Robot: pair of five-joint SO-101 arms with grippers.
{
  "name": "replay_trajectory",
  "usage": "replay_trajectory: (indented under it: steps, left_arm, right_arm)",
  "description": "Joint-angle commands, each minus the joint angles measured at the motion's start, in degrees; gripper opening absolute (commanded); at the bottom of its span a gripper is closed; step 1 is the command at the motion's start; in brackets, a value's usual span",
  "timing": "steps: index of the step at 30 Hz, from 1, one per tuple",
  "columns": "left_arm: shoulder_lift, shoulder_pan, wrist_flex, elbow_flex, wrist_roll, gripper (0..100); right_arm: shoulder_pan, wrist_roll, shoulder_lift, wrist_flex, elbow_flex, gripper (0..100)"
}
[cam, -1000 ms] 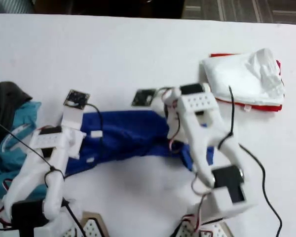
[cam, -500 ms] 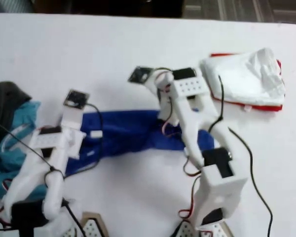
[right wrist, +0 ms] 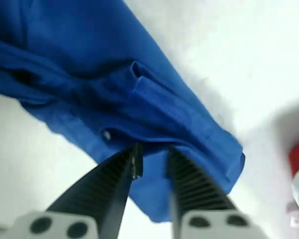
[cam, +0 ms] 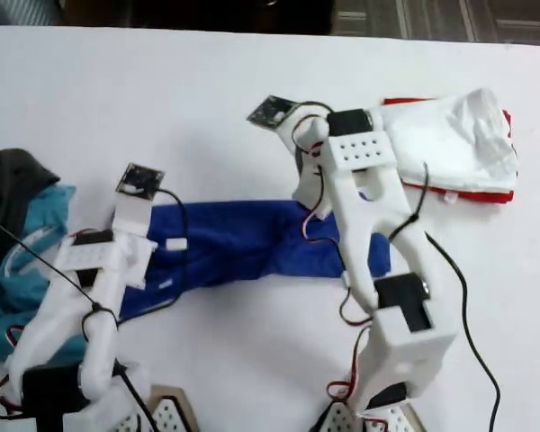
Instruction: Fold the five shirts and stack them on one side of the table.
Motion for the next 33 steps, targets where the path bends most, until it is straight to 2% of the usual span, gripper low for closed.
replay_trajectory:
  steps: [1, 5, 9, 13, 17, 22, 28, 33]
  left_arm:
    - [-1.7, 0.4, -1.0, 0.0, 0.4, 3]
    - [-1.7, 0.4, -1.0, 0.0, 0.4, 3]
    - [-1.7, 0.4, -1.0, 0.0, 0.4, 3]
    - [-1.7, 0.4, -1.0, 0.0, 0.4, 3]
    - [-1.8, 0.2, -1.0, 0.0, 0.4, 3]
    - [-1.9, -2.0, -1.8, -0.2, 2.0, 3]
    - [-1.8, -1.9, -2.2, -0.1, 2.7, 3]
    - [-1.8, -1.9, -2.2, -0.2, 2.8, 3]
  right_arm:
    - [1.1, -0.3, -7.3, 2.9, 0.8, 1.7]
    - [0.9, -0.3, -11.5, 2.1, 8.0, 1.9]
    - [-1.9, -1.0, -14.2, -6.9, 18.6, 1.9]
    - [-7.7, -10.7, -14.4, -19.8, 24.1, 1.9]
    - [-12.6, -17.6, -11.6, -25.8, 23.9, 1.9]
    - [-17.3, -19.1, -7.0, -26.9, 23.5, 1.9]
    - [-18.1, -19.3, -4.2, -26.3, 22.2, 1.9]
    - [-20.2, -18.9, -3.8, -20.0, 21.9, 1.9]
